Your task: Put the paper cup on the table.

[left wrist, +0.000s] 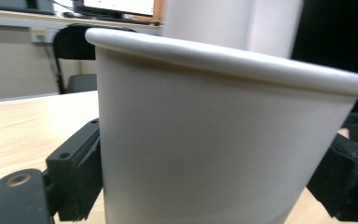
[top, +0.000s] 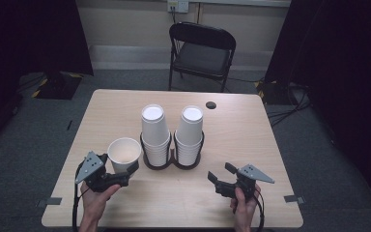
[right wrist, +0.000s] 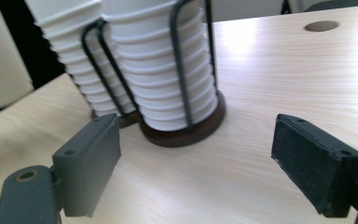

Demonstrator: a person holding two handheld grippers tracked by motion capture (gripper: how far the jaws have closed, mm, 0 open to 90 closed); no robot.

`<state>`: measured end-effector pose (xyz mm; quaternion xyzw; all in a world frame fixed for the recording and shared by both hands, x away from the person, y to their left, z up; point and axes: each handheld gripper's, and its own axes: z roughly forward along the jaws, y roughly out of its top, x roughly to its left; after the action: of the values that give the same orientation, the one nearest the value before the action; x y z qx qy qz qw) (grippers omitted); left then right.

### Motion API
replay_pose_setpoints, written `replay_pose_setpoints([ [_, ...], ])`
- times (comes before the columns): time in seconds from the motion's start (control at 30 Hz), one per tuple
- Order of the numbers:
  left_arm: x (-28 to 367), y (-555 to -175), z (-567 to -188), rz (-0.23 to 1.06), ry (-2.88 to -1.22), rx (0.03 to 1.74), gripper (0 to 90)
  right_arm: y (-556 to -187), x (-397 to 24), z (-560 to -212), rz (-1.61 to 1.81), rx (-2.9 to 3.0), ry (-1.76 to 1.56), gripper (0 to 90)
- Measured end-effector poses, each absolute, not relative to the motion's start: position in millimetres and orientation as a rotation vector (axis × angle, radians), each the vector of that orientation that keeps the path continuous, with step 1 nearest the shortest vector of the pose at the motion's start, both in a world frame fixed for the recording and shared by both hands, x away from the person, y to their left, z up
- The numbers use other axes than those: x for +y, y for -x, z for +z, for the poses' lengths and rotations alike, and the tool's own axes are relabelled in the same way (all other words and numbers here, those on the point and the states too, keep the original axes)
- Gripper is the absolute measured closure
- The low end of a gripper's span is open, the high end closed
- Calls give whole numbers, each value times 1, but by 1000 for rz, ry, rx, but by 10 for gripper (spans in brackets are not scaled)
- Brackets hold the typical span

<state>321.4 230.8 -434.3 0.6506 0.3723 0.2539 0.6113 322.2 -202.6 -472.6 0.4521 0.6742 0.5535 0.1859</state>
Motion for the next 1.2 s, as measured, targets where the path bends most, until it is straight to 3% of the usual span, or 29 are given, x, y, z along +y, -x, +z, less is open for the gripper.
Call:
replay_pose_setpoints([
  [0.57, 254, -357, -432, 635, -1422, 992, 115, -330, -213, -493, 1488, 1792, -1274, 142],
  [1.2, 253, -415, -448, 651, -1488, 1072, 116, -327, -213, -495, 1483, 1783, -1253, 142],
])
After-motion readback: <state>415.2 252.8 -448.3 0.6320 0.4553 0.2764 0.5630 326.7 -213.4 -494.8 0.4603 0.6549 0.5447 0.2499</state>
